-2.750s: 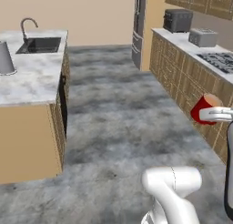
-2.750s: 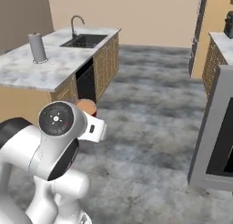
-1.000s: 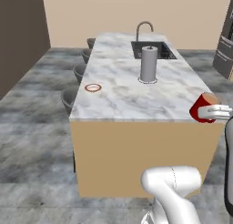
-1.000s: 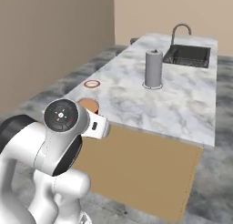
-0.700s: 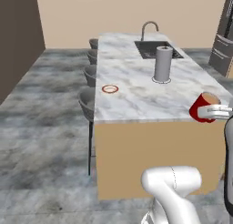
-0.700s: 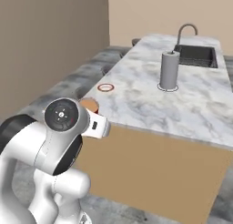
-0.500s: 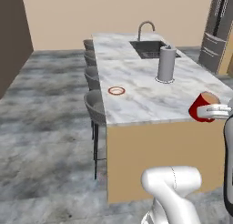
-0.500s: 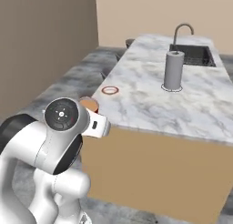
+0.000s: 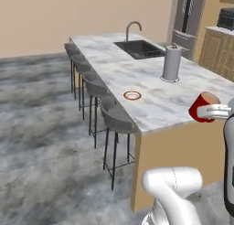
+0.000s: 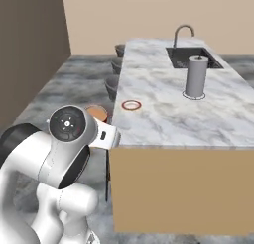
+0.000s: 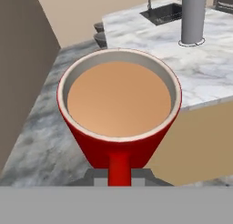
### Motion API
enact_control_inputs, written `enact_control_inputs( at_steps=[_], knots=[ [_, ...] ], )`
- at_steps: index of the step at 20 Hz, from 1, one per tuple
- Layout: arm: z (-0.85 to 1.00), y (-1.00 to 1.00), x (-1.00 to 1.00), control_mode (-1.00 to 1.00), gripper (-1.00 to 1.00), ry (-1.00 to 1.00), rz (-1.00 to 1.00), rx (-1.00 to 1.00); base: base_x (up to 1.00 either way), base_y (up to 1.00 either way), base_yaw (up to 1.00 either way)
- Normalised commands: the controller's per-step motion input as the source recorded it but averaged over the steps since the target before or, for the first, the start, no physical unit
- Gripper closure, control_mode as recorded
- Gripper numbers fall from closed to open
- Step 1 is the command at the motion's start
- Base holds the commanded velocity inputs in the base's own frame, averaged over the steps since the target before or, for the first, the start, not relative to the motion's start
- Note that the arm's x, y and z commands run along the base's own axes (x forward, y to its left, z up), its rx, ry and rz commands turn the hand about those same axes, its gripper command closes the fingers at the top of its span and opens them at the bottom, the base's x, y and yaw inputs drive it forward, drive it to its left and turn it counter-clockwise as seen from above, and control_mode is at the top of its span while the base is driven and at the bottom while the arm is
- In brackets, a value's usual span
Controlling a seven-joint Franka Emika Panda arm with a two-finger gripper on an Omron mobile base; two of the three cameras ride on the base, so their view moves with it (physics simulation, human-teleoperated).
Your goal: Pick the cup of tea, navigate to the dining table, and place it on the saucer.
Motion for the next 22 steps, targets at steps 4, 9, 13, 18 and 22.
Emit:
enact_control_inputs(
  at_steps=[4,9,13,18,22],
  knots=[
    [0.00,0.00,0.00,1.00,1.00,0.00,0.00,0.00,0.33,1.00,-0.48],
    [0.00,0.00,0.00,1.00,1.00,0.00,0.00,0.00,0.42,1.00,-0.55],
    [0.00,0.00,0.00,1.00,1.00,0.00,0.00,0.00,0.49,1.00,-0.56],
    [0.00,0.00,0.00,1.00,1.00,0.00,0.00,0.00,0.62,1.00,-0.58],
    [0.00,0.00,0.00,1.00,1.00,0.00,0.00,0.00,0.58,1.00,-0.60]
  ],
)
